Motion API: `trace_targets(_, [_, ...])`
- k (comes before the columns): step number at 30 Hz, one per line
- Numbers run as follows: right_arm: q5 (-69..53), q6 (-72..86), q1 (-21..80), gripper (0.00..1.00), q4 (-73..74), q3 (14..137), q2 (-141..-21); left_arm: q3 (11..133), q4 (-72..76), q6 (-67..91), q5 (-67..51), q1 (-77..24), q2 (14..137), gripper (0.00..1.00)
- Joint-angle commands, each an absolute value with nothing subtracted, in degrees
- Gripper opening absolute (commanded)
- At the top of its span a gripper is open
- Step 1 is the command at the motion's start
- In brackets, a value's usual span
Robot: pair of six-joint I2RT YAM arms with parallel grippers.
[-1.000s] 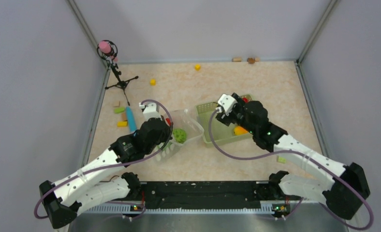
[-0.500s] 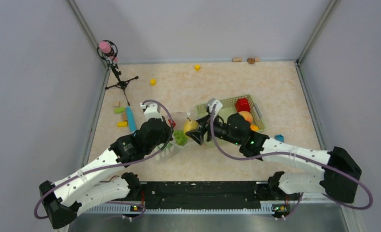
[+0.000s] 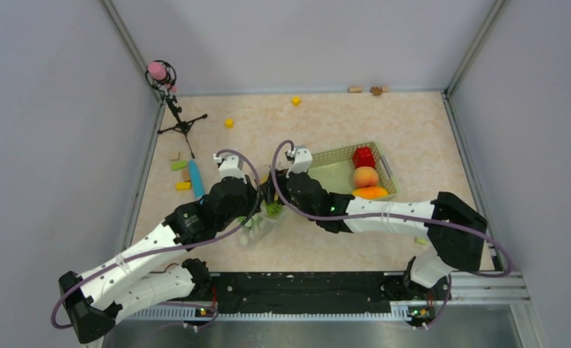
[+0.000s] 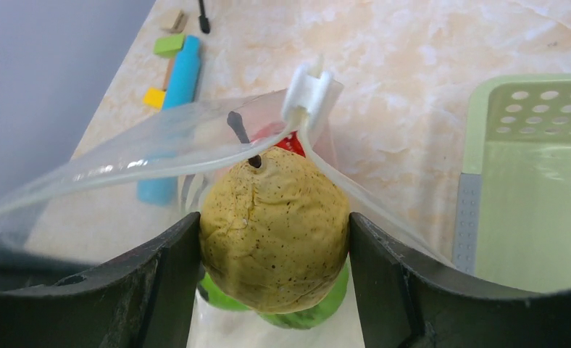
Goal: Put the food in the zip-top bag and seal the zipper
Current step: Place the fake fruit in the zipper food storage bag.
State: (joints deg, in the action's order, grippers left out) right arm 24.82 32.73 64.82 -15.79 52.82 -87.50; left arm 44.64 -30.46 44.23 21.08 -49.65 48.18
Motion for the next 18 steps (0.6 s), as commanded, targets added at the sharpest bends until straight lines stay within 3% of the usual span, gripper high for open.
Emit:
trace_targets(1, [32.1, 40.5, 66.3, 0.49, -9.3, 62.2, -92.0, 44.8, -26.9, 43.7, 18.1, -49.9, 47.5, 0.0])
trace_targets(4, [31.9, 42.4, 66.3, 0.61, -8.9, 64.1, -93.8, 44.8, -26.6, 43.4, 17.5, -49.9, 47.5, 0.0])
trace_targets(10, [29.8, 42.2, 66.6, 0.74, -8.1, 65.6, -94.2, 45.0, -26.6, 43.3, 17.2, -49.9, 47.7, 0.0])
trace_targets(13, [28.2, 41.0, 66.6, 0.87, -7.6, 65.0, -93.0, 45.1, -27.1, 43.4, 18.3, -50.0, 47.4, 0.0])
trace_targets(18, [20.8, 36.7, 66.6, 0.89, -8.4, 63.6, -90.5, 45.6, -28.8, 43.3, 21.4, -49.9, 45.9, 0.0])
